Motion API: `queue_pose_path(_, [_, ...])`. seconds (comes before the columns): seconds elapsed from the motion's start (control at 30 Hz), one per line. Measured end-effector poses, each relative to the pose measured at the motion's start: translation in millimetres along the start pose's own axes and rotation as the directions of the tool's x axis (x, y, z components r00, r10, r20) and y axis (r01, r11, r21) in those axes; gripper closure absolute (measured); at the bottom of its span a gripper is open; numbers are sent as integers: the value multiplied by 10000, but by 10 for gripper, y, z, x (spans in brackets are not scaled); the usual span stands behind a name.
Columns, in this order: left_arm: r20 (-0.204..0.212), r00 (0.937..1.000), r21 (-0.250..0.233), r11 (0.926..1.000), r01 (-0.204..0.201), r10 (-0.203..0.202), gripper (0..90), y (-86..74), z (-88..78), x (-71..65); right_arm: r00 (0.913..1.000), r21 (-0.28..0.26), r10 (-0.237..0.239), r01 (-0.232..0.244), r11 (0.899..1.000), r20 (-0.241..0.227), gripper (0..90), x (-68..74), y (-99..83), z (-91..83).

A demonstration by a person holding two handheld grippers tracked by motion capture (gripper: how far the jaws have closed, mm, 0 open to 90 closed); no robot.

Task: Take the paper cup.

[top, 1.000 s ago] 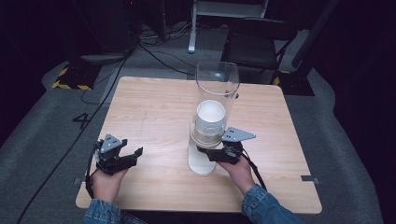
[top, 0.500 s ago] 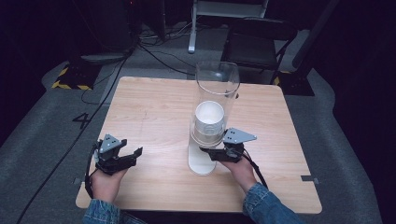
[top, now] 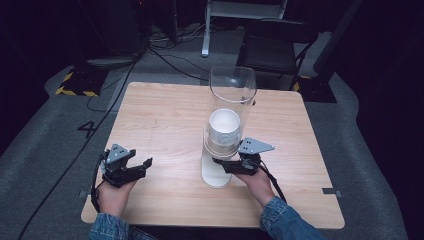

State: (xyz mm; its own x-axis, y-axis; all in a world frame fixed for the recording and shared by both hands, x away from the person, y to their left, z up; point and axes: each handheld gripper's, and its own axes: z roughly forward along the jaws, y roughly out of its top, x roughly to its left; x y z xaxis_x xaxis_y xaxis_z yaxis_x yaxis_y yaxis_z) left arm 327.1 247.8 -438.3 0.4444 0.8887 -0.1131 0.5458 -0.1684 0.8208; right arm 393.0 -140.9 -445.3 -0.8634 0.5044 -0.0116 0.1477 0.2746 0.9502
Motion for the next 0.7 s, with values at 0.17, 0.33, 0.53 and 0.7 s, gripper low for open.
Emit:
queue_pose_path(0.17, [-4, 10000, 24, 10000, -9, 9, 304, 0, 8, 1, 9999, -30, 112, -112, 9999, -54, 329, 8, -12, 3])
queue_pose_path(0.33, [4, 10000, 52, 10000, 6, -6, 304, -4, 15, 3, 9962, -2, 664, -665, 9978, -556, 334, 8, -42, 47])
queue_pose_path(0.53, [-29, 10000, 30, 10000, 6, -6, 304, -10, 12, 25, 9972, 274, 575, -562, 9980, -479, 340, -13, -92, 68])
queue_pose_path(0.7, [-11, 10000, 64, 9999, 89, -89, 303, -13, 30, 24, 9992, 188, 193, -187, 9996, -353, 338, -4, -140, 75])
